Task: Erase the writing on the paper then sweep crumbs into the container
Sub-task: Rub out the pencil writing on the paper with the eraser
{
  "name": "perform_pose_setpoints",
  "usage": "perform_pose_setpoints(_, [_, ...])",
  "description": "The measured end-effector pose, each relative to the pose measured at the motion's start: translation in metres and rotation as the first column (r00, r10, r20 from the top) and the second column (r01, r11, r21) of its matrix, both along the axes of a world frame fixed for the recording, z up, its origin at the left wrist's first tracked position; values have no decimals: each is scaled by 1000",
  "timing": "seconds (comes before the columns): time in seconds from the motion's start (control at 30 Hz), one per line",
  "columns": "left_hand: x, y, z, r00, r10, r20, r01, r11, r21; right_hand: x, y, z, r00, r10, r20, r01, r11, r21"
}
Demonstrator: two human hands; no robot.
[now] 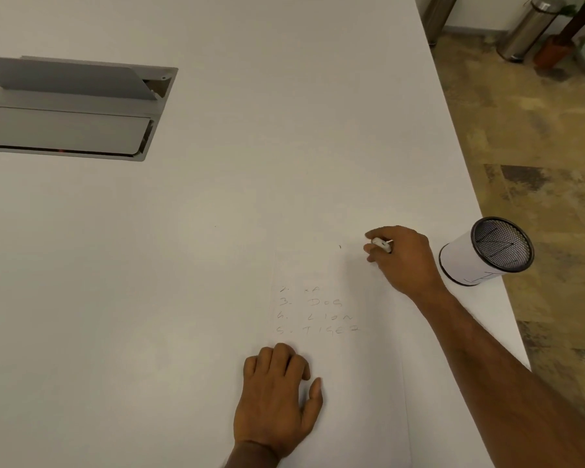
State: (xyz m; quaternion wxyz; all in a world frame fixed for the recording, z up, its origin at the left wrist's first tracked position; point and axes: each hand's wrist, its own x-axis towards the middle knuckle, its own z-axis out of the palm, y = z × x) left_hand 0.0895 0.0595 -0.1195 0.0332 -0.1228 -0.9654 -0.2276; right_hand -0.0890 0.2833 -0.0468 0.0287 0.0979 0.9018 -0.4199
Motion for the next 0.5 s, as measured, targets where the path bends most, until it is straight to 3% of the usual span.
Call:
perform_pose_setpoints(0.17, [0,0,-1,1000,-3,-4,3,1000,-1,19,12,1,988,-150,26,152,978,-143])
perform_pose_setpoints(0.3, [0,0,-1,1000,-8,-13,8,1000,6,44,17,-3,963,-268,13,266,950,-164])
perform_pose_setpoints(0.5, [1,0,-1,996,-26,80,25,1000,11,72,-11,-14,975,-219,37,221,934,-281])
